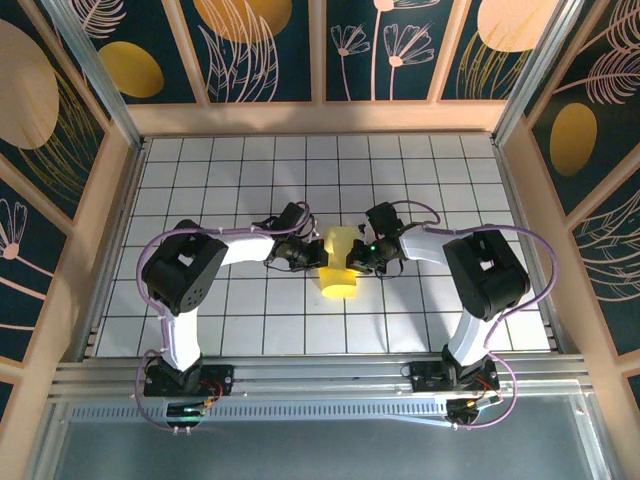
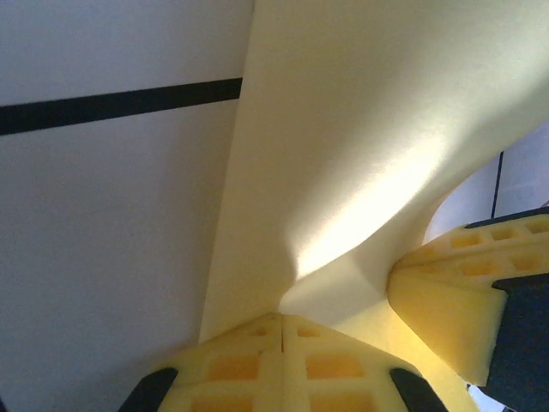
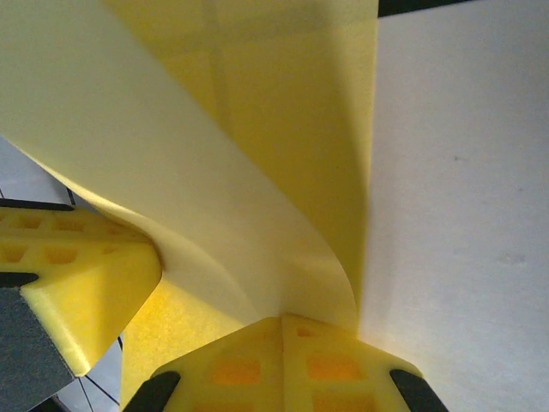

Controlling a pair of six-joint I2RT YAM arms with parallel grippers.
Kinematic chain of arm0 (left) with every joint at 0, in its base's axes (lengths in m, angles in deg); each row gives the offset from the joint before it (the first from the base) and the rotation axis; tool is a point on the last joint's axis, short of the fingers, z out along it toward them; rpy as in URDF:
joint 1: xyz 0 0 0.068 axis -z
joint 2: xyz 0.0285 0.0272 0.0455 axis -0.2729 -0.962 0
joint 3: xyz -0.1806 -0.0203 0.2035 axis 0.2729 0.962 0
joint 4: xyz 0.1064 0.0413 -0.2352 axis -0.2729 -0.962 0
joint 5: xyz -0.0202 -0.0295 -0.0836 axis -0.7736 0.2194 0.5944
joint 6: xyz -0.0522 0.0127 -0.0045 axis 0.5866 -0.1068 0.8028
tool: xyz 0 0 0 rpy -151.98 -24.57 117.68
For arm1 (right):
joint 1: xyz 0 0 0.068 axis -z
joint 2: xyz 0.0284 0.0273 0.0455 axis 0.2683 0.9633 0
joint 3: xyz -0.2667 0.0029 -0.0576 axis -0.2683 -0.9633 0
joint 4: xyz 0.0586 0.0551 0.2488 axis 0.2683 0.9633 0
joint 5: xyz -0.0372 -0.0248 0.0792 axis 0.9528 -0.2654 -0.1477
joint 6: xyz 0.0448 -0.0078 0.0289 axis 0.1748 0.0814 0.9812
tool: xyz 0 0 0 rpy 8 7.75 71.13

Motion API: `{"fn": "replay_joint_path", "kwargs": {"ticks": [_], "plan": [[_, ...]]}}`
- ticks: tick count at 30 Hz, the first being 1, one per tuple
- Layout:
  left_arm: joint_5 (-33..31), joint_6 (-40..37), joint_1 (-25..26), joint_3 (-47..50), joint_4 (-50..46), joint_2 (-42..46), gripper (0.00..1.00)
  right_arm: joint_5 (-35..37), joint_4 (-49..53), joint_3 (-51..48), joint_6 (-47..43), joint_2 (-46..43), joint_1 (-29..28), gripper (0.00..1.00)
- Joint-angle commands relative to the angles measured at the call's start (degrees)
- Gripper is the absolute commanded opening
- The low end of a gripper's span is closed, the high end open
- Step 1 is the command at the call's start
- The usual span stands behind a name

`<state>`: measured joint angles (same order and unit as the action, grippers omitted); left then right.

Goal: Fold a paper plane with a square sheet of paper (fold left side to right side)
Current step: Hold the square sheet of paper at the center of the table.

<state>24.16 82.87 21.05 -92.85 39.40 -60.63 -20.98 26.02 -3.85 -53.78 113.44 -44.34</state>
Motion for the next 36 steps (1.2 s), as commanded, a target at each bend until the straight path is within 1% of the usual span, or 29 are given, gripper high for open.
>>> {"fn": "replay_joint_path", "kwargs": {"ticks": [1, 9, 13, 26, 31, 36], "plan": [[-1.5, -1.07, 0.16, -0.86, -3.39, -1.6, 0.0, 2.52, 3.08, 0.12, -0.42, 1.19, -0.67, 0.0], [-2.04, -1.04, 0.13, -1.2, -4.21, -1.85, 0.0, -1.18, -1.6, 1.44, 0.84, -4.27, -0.67, 0.0], [-2.13, -1.09, 0.13, -1.2, -4.21, -1.88, 0.0, -3.68, -6.14, 1.22, 2.37, -4.47, -0.67, 0.0], [-1.87, -1.54, 0.17, -1.29, -4.47, -1.87, 0.0, -6.7, -13.02, 6.01, 4.45, 4.79, -1.46, 0.0], [-1.78, -1.7, 0.13, -1.37, -4.47, -1.95, 0.0, -6.16, -13.25, 6.91, 4.38, 7.4, -1.64, 0.0], [-1.6, -1.81, 0.27, -1.45, -4.47, -1.99, 0.0, -3.12, -9.1, 8.1, 4.04, 10.09, -1.72, 0.0]]}}
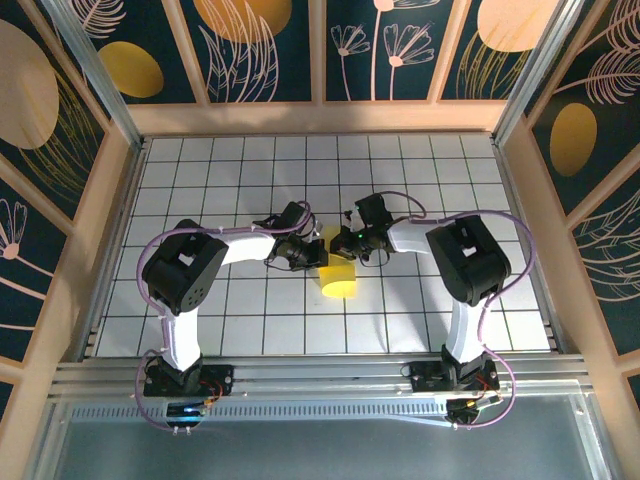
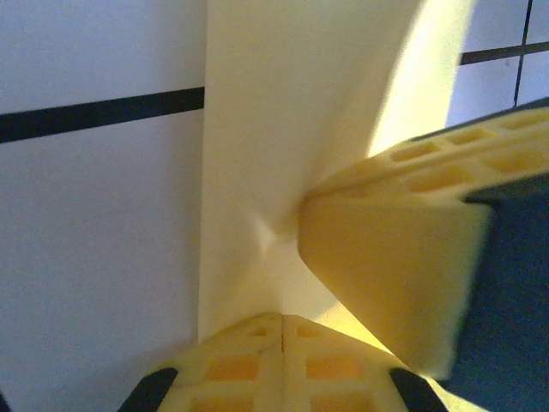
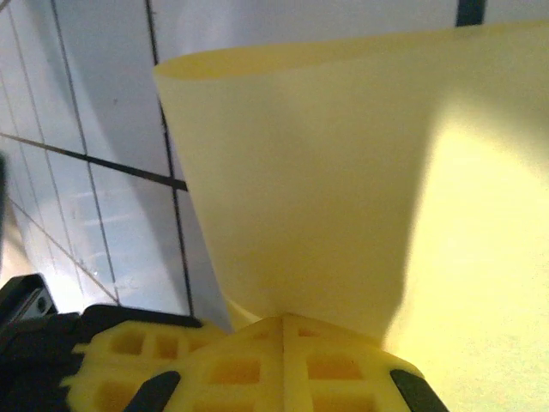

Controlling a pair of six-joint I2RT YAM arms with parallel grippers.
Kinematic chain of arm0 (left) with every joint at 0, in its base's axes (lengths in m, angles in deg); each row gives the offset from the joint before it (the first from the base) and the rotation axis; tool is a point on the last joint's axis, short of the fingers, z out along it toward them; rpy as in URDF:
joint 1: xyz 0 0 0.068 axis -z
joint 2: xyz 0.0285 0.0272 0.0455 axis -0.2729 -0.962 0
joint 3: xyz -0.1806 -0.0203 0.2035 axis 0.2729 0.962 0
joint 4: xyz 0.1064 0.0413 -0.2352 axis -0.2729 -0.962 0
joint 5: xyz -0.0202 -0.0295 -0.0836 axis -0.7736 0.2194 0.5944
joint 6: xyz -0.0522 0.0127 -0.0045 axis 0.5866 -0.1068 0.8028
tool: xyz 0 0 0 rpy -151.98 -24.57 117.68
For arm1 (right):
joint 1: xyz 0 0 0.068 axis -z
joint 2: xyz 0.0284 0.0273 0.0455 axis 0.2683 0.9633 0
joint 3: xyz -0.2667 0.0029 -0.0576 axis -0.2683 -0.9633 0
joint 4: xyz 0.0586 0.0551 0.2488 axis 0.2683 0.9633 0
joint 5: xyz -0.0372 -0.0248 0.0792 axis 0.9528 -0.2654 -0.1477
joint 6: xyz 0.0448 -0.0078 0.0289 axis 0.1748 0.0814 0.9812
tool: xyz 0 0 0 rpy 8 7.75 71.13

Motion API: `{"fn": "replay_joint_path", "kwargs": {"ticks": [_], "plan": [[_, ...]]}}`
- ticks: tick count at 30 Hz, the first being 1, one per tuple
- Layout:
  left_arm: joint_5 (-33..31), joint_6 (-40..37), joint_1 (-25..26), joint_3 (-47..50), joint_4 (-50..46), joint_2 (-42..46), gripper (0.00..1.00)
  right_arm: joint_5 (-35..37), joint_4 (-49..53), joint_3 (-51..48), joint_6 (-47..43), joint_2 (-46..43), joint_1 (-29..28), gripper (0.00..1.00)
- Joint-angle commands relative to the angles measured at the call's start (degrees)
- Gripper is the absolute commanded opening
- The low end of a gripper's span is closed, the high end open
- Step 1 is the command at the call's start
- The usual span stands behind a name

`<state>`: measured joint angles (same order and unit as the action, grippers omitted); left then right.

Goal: Fold a paper plane with a square sheet of paper (fold left side to right side)
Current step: Hold the square sheet of paper at the center of the table, then first fold the square sheet of paper in half at the center of the table.

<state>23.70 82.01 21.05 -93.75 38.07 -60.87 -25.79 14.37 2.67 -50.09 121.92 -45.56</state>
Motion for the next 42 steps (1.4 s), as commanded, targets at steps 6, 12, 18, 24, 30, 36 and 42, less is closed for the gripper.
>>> {"fn": "replay_joint_path", "kwargs": {"ticks": [6, 12, 18, 24, 30, 36, 42], "plan": [[-0.77, -0.95, 0.51, 0.94, -3.56, -0.65, 0.0, 5.92, 7.56, 1.87, -0.02, 3.07, -0.41, 0.0], [0.12, -1.35, 1.49, 5.48, -4.11, 2.36, 0.0, 6.98, 8.32, 1.02, -0.02, 3.31, 0.12, 0.0], [1.09, -1.16, 2.4, 11.9, -4.11, 5.9, 0.0, 6.67, 8.24, 0.69, -0.48, 3.23, 0.2, 0.0], [1.29, -0.44, 2.4, 12.95, -3.6, 8.54, 0.0, 6.19, 8.15, 0.4, -0.93, 2.93, 0.12, 0.0], [1.01, 2.26, 2.32, 10.14, -0.71, 10.17, 0.0, 5.84, 8.31, 0.39, -1.25, 2.62, 0.03, 0.0], [1.82, 2.84, 2.23, 6.21, 1.61, 8.57, 0.0, 5.92, 8.4, 0.34, -1.3, 2.61, -0.06, 0.0], [4.34, 1.98, 2.31, 4.54, 1.87, 5.11, 0.0, 6.18, 8.44, 0.5, -1.25, 2.74, -0.24, 0.0]]}}
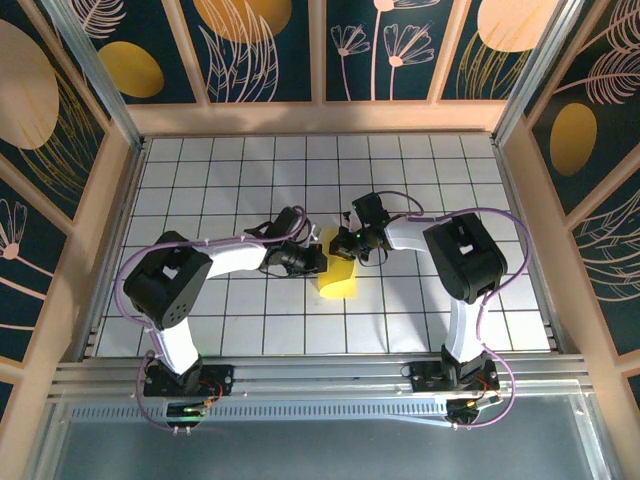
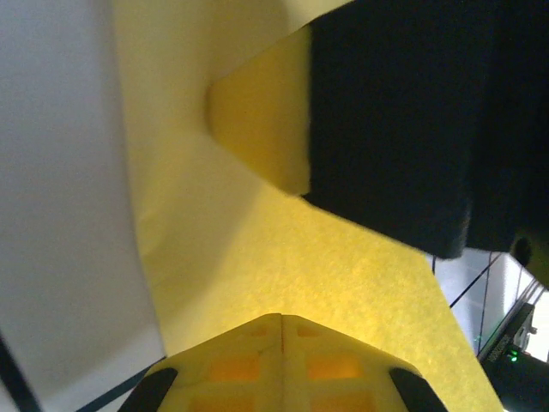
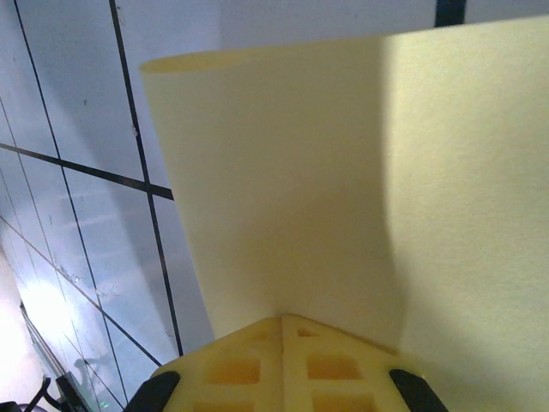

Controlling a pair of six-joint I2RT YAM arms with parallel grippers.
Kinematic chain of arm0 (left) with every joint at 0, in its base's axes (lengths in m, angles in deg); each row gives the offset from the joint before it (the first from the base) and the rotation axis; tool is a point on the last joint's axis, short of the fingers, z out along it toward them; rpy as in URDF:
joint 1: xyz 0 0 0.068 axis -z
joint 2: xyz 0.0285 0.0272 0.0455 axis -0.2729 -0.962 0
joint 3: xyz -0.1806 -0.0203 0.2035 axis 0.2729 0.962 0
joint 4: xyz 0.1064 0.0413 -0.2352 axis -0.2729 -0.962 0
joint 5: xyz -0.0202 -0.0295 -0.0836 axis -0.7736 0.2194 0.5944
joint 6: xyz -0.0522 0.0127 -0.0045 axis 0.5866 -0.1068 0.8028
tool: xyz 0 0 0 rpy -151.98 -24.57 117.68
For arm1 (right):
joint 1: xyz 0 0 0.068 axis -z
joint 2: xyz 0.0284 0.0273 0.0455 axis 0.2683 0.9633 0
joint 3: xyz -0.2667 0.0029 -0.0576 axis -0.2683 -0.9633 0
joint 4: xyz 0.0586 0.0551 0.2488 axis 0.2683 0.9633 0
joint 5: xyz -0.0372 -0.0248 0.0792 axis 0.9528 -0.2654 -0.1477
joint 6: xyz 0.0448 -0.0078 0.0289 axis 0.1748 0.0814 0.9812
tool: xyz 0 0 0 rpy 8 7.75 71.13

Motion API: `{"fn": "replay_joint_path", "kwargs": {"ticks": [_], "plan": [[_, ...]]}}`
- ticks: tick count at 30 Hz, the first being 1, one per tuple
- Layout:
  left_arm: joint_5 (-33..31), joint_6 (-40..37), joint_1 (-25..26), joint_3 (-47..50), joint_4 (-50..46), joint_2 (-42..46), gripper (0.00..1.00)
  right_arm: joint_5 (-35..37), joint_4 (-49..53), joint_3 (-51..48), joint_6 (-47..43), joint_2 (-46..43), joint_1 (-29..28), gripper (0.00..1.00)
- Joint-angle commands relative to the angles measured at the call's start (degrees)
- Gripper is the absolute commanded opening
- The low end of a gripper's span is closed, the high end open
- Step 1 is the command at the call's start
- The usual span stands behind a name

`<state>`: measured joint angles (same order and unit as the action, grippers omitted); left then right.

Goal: Fold a paper plane with a square sheet of paper (fold left side to right side)
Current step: First fold the square sheet of paper in half at the center of the table.

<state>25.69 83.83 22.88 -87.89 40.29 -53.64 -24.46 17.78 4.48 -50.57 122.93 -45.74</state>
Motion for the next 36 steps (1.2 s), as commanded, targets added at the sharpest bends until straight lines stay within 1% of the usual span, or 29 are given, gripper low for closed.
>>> {"fn": "replay_joint_path", "kwargs": {"ticks": [1, 7, 9, 15, 23, 36], "plan": [[2.61, -0.03, 0.48, -1.27, -0.36, -2.37, 0.0, 4.85, 5.12, -1.32, -0.77, 1.74, -0.06, 0.0], [4.09, -0.79, 0.55, -0.35, -0.36, -3.58, 0.0, 5.07, 5.42, -1.22, -0.95, 2.01, -0.24, 0.0], [4.37, -1.16, 0.69, 1.4, -0.84, -3.61, 0.0, 5.2, 5.7, -1.14, -1.03, 2.09, -0.24, 0.0], [3.92, -2.94, 1.01, 4.67, -3.53, -2.13, 0.0, 5.76, 6.66, -1.03, -1.22, 2.28, -0.32, 0.0], [3.57, -5.69, 1.44, 6.54, -8.63, 0.32, 0.0, 5.96, 6.93, -1.06, -1.12, 2.2, -0.32, 0.0], [3.84, -7.89, 2.3, 10.37, -12.6, 4.33, 0.0, 5.91, 7.23, -1.11, -1.47, 2.28, -0.32, 0.0]]}}
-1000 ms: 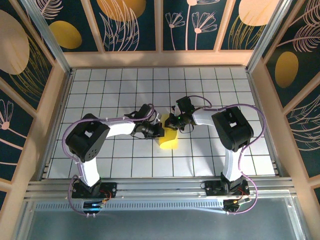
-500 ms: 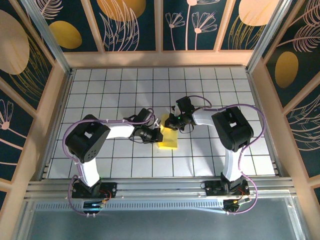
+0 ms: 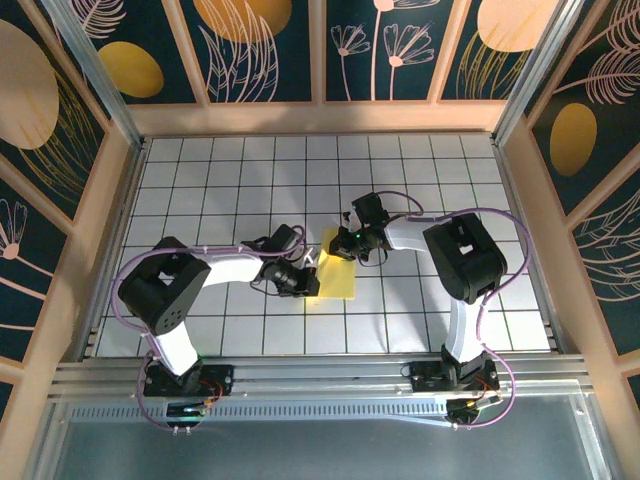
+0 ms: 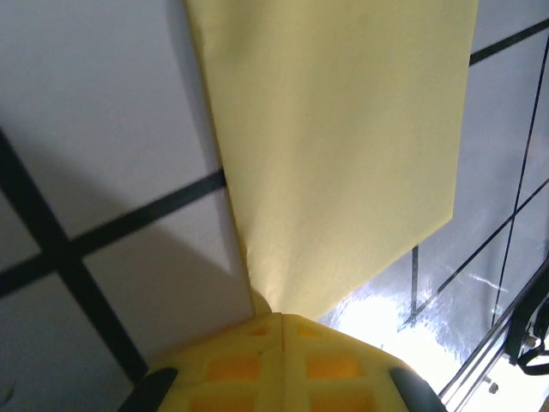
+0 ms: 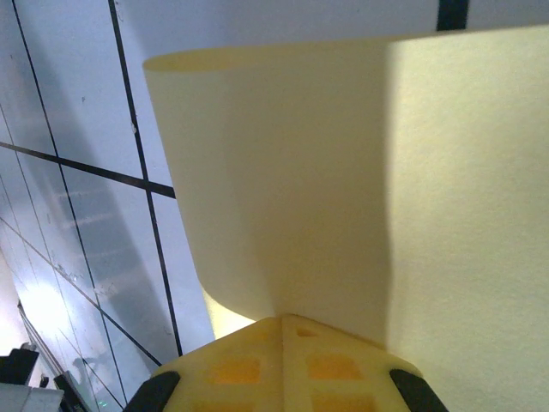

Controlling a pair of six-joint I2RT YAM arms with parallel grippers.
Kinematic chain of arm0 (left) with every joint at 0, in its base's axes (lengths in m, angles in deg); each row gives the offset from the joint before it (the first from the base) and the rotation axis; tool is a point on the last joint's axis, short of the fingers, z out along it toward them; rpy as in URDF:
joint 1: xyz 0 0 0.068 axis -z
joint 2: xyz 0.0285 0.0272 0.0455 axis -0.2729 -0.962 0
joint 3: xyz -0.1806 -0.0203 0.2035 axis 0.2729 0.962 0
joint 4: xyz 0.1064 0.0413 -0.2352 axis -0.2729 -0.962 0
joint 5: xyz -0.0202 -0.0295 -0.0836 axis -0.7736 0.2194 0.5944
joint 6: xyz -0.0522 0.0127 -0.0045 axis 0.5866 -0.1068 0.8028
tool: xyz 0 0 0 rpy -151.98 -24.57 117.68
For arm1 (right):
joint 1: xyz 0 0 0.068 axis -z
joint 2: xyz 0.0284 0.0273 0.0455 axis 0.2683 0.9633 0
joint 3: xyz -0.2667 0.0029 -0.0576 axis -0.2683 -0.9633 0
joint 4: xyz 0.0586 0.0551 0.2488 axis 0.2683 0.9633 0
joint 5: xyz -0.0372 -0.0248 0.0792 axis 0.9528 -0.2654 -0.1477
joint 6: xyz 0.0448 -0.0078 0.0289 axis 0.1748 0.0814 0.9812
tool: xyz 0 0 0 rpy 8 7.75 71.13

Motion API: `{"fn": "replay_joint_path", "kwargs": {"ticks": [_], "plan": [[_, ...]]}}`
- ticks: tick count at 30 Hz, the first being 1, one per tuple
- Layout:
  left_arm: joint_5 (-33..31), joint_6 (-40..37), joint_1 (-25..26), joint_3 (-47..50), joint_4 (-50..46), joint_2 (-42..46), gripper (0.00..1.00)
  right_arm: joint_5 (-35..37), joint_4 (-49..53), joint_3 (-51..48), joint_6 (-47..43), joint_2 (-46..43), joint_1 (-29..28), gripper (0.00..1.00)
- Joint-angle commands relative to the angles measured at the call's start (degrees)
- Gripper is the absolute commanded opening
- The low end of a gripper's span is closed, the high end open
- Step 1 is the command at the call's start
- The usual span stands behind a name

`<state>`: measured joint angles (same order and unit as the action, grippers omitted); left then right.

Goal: Fold a paper plane with a square sheet of paper (fold left side to right side)
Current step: First fold the square sheet of paper in half at the center of the table, then hold the square sheet of paper at the center of the table.

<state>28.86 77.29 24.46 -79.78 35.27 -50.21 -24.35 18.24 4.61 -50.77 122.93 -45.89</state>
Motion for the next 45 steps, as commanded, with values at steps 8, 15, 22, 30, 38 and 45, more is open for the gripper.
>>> {"fn": "replay_joint_path", "kwargs": {"ticks": [8, 15, 22, 30, 38, 45], "plan": [[1.29, 1.65, 0.04, 0.19, -4.44, 5.01, 0.0, 5.36, 6.48, -1.0, -2.13, 1.93, -0.35, 0.0], [3.48, 4.96, -3.77, -3.82, 2.29, 3.93, 0.0, 5.1, 6.36, -1.01, -2.51, 1.3, -0.52, 0.0], [3.73, 3.95, -3.75, -7.78, 3.7, -3.43, 0.0, 4.85, 6.25, -0.58, -2.55, 1.5, -0.7, 0.0], [4.87, 3.46, -2.56, -10.87, 4.05, -8.35, 0.0, 4.57, 6.03, -0.36, -2.25, 1.77, -0.7, 0.0], [2.81, 3.53, -2.24, -8.74, 2.91, -9.56, 0.0, 3.53, 5.7, 0.61, -1.89, 0.86, -0.7, 0.0], [0.98, 4.31, -1.82, -6.62, 2.22, -9.13, 0.0, 2.68, 5.1, 2.77, -0.84, -2.36, -0.7, 0.06]]}}
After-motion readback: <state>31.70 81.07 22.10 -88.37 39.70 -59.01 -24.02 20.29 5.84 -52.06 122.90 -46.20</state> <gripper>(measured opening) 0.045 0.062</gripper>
